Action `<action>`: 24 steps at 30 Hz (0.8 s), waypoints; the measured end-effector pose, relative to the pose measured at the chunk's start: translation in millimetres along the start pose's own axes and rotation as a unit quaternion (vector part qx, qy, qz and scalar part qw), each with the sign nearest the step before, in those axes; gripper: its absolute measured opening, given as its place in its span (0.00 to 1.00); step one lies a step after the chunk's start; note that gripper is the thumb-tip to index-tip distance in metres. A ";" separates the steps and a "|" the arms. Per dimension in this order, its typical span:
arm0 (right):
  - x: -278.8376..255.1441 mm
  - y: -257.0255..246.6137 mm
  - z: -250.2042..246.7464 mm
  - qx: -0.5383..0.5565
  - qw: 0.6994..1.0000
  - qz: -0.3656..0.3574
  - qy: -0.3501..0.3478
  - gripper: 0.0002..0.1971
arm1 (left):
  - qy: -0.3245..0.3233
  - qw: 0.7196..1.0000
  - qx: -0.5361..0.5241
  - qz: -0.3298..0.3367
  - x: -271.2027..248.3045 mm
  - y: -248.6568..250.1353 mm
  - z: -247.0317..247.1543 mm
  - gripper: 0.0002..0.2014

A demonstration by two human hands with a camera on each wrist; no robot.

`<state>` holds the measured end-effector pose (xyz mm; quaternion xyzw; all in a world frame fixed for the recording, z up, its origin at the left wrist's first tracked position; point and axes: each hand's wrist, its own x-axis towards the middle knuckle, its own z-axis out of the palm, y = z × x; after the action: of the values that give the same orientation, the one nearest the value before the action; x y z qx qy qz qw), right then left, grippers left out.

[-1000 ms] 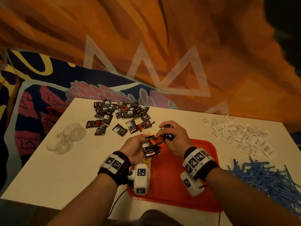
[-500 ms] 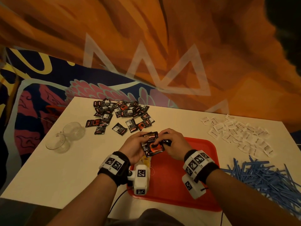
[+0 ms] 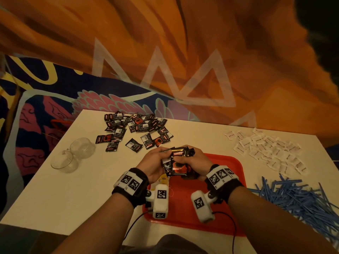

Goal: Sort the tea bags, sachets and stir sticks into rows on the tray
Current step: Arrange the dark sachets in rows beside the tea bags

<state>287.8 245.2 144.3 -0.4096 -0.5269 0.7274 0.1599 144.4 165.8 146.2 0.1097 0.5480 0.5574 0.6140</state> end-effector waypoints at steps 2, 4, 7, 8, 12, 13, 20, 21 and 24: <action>1.1 0.1 -1.9 0.008 1.000 0.011 0.028 0.13 | 0.004 1.000 0.000 0.004 -0.1 1.5 -2.0 0.08; 1.4 -0.3 -6.4 0.027 0.998 0.011 0.061 0.13 | 0.028 0.999 0.017 0.019 -2.6 2.8 -3.4 0.10; 1.7 3.1 -14.4 0.066 0.994 -0.002 0.084 0.23 | 0.089 0.991 0.052 0.082 -0.2 1.5 -6.9 0.09; 1.5 4.6 -15.3 0.078 0.993 0.000 0.083 0.24 | 0.107 0.984 0.079 0.116 0.0 1.9 -6.9 0.08; -4.5 0.8 -8.3 0.117 0.989 0.023 0.090 0.17 | 0.145 0.936 0.186 0.262 -4.1 7.7 1.0 0.10; -5.2 -0.4 -5.4 0.129 0.987 0.031 0.092 0.11 | 0.145 0.924 0.200 0.291 -6.5 9.2 5.2 0.11; -7.8 -14.1 3.9 0.258 0.965 0.044 0.021 0.25 | 0.056 0.839 0.357 0.406 -11.6 -7.6 21.7 0.13; -8.5 -16.0 4.0 0.275 0.961 0.042 0.011 0.19 | 0.044 0.827 0.381 0.411 -12.5 -9.9 22.6 0.12; -9.5 -15.2 0.3 0.312 0.949 0.037 -0.006 0.06 | 0.012 0.818 0.417 0.396 -17.8 -12.4 23.4 0.11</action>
<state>290.3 244.7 162.0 -0.3543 -0.2590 0.8631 0.2499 173.9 158.3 155.6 0.5560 0.6447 0.4722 0.2288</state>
